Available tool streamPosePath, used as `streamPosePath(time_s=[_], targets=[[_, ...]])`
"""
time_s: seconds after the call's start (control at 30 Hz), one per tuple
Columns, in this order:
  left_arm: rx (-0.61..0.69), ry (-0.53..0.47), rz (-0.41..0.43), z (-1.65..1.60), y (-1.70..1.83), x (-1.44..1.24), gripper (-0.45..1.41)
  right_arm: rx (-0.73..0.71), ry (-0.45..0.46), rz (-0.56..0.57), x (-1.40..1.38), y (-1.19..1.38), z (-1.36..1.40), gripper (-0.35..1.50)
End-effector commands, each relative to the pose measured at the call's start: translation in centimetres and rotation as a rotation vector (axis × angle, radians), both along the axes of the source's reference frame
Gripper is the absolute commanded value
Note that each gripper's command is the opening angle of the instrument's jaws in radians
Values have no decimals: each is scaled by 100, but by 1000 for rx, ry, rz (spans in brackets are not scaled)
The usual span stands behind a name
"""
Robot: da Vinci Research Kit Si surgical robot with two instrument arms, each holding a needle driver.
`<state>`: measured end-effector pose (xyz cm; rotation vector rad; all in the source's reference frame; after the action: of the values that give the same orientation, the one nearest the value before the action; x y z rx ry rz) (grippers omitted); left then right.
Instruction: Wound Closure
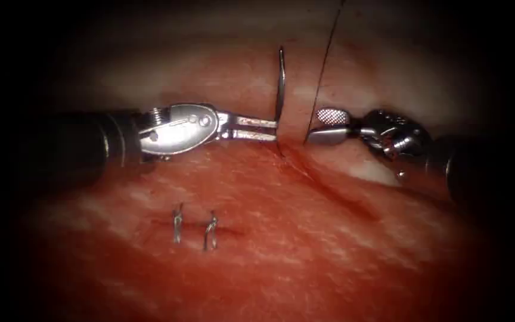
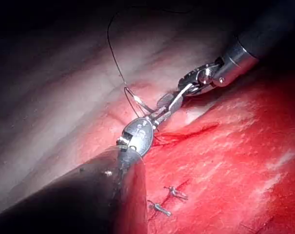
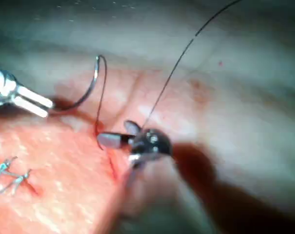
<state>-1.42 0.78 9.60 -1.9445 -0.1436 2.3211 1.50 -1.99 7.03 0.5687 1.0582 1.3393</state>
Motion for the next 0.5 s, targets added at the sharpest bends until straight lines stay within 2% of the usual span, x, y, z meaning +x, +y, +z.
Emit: streamPosePath(time_s=[0.03,0.3,0.5], targets=[[-2,-5,0,10,-4,-9,-45,11,16,13,12,4,-3,118],[-64,-7,47,27,-30,-36,-45,100,38,76,22,-1,-8,109],[-88,-12,54,27,-31,-39,-45,130,17,102,23,-2,-3,108]])
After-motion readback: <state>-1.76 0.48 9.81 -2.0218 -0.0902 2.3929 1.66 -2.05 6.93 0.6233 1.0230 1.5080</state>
